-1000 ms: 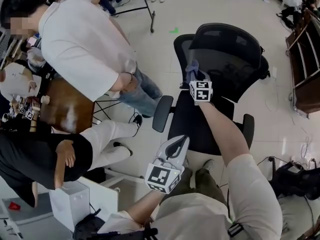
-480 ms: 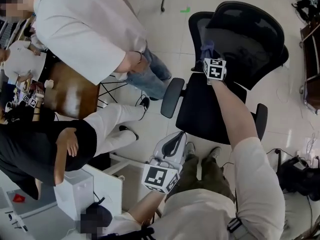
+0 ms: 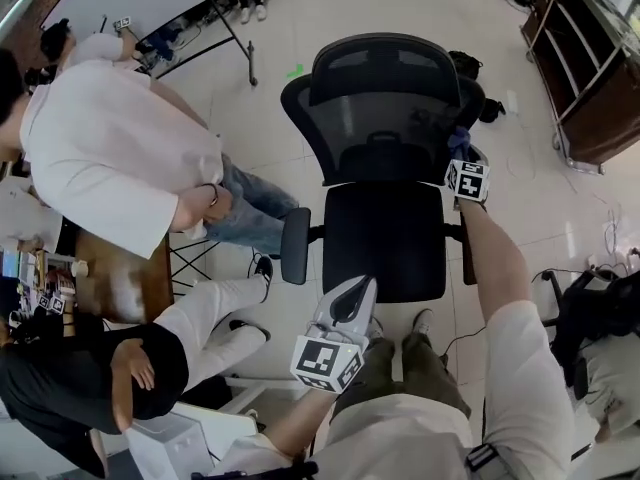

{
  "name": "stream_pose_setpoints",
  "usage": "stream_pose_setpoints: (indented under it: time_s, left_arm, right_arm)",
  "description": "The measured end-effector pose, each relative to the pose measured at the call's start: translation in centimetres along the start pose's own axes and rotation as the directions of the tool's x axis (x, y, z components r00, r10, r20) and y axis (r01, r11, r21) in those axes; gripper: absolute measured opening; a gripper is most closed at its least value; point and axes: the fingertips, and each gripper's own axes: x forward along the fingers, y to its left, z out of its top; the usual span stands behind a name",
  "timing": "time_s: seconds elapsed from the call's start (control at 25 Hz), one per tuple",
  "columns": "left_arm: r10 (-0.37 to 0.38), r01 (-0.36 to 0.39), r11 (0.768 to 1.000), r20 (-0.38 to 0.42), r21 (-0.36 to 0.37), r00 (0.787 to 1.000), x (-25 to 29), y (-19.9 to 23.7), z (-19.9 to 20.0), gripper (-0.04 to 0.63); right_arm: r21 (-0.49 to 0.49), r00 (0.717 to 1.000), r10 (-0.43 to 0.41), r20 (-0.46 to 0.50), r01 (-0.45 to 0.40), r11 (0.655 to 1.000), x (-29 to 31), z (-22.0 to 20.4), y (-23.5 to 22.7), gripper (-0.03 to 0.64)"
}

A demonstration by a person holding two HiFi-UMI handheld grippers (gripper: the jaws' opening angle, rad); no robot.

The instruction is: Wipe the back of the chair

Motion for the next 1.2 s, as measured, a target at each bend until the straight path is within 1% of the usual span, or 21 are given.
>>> stream_pose_setpoints:
  time_s: [0.12,0.2,0.24,0.28,0.36,0.44,0.52,0.6,0.68,0.76,0.8,0.88,0.92,1.0,1.08,1.2]
  left_arm:
    - [-0.045,0.045,0.999,-0.009,-0.004,0.999,-1.3,-1.1,-0.9,0.057]
    - [-0.057,0.057,0.998,-0.004,0.002,0.998,-1.7,-1.5,-1.1,0.057]
    - [-0.056,0.056,0.998,-0.002,0.006,0.998,-1.8,-1.4,-1.1,0.057]
    - [-0.048,0.048,0.999,-0.001,0.005,0.999,-1.8,-1.0,-1.2,0.056]
    - [-0.018,0.018,1.0,0.004,-0.008,1.0,-1.7,-0.2,-1.2,0.056]
    - [0.015,-0.015,1.0,0.01,-0.007,1.0,-1.2,0.5,-0.7,0.056]
    - [0.053,-0.053,0.999,0.015,-0.01,0.998,-0.7,1.3,-0.5,0.057]
    - [0.096,-0.096,0.995,0.022,-0.021,0.995,-1.1,2.4,-0.7,0.057]
    - [0.141,-0.14,0.99,0.021,-0.02,0.99,-2.3,3.7,-0.9,0.057]
    - [0.198,-0.198,0.98,0.01,-0.011,0.98,-3.8,5.4,-1.1,0.057]
    - [0.233,-0.233,0.972,0.005,-0.021,0.973,-4.5,6.4,-1.2,0.057]
    - [0.289,-0.289,0.956,-0.002,-0.049,0.957,-5.6,7.9,-1.1,0.057]
    - [0.303,-0.302,0.952,-0.001,-0.052,0.953,-5.9,8.3,-1.0,0.057]
    - [0.303,-0.303,0.952,0.008,-0.037,0.953,-6.3,8.7,-1.2,0.057]
    - [0.287,-0.286,0.958,0.017,-0.033,0.958,-6.3,9.1,-1.8,0.057]
    - [0.243,-0.242,0.969,0.037,-0.044,0.969,-6.2,9.4,-1.5,0.057]
  right_arm:
    - [0.023,1.0,-0.009,0.029,0.009,1.0,-2.4,-0.3,-0.7,0.044]
    - [0.038,0.998,0.018,0.06,-0.02,0.999,-3.3,0.2,0.3,0.044]
    - [0.046,0.996,0.045,0.081,-0.049,0.998,-3.5,0.6,1.7,0.044]
    - [0.05,0.992,0.083,0.1,-0.088,0.995,-3.5,0.8,3.7,0.044]
    - [0.032,0.974,0.192,0.12,-0.197,0.98,-3.0,0.9,9.7,0.044]
    - [0.006,0.942,0.315,0.118,-0.318,0.948,-1.9,0.4,16.9,0.044]
    - [-0.02,0.905,0.414,0.095,-0.414,0.91,-0.1,-0.6,23.7,0.044]
    - [-0.044,0.881,0.47,0.053,-0.469,0.882,1.8,-2.5,28.9,0.044]
    - [-0.054,0.868,0.495,0.017,-0.494,0.868,3.8,-4.0,32.7,0.044]
    - [-0.058,0.862,0.507,-0.017,-0.507,0.86,5.9,-4.7,35.8,0.044]
    - [-0.055,0.864,0.503,-0.033,-0.504,0.862,6.9,-4.8,36.7,0.044]
    - [-0.051,0.876,0.479,-0.06,-0.482,0.875,8.2,-4.9,37.1,0.044]
    - [-0.057,0.882,0.466,-0.068,-0.47,0.881,8.5,-5.0,36.8,0.044]
    - [-0.064,0.897,0.436,-0.068,-0.44,0.896,8.7,-5.6,35.7,0.044]
    - [-0.059,0.918,0.392,-0.059,-0.395,0.917,8.6,-6.8,33.9,0.044]
    - [-0.047,0.954,0.296,-0.05,-0.299,0.953,7.5,-7.2,28.7,0.044]
